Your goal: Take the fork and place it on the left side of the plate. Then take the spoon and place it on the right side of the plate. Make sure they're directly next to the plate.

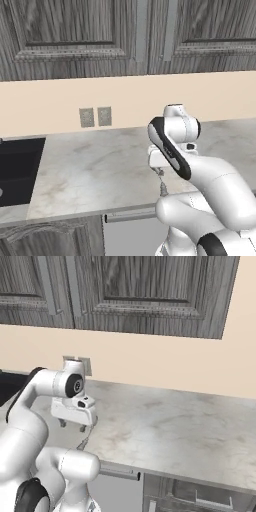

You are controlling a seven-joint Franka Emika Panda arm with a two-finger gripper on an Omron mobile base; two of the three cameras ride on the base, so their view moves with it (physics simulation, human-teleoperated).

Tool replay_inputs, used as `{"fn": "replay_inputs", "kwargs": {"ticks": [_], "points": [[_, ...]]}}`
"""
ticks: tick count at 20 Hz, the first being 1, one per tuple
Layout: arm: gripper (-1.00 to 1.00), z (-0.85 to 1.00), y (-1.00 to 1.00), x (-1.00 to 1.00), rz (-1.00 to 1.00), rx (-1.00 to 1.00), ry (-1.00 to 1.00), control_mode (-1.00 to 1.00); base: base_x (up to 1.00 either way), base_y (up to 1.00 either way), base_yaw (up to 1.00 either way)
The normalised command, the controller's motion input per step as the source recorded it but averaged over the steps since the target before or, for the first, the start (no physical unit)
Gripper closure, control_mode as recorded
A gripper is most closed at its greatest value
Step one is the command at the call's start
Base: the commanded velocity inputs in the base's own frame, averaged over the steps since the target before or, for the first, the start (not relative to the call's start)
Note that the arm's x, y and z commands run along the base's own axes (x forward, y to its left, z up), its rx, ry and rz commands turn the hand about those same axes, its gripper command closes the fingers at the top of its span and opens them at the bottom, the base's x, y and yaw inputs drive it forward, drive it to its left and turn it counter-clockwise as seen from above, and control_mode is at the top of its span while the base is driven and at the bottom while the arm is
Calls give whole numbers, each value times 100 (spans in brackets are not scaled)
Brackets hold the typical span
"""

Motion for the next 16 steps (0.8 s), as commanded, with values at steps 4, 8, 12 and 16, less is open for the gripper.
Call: {"fn": "replay_inputs", "kwargs": {"ticks": [4, 8, 12, 16], "points": [[-100, -25, 0, 18, 0, 0, -12, -100, 0, 0, 0], [-100, -10, 0, 25, 0, 0, -6, -100, 0, 0, 0], [-100, -14, 0, 19, 0, 0, 0, -100, 0, 0, 0], [-100, -16, 0, 24, 0, 0, 0, -100, 0, 0, 0]]}}
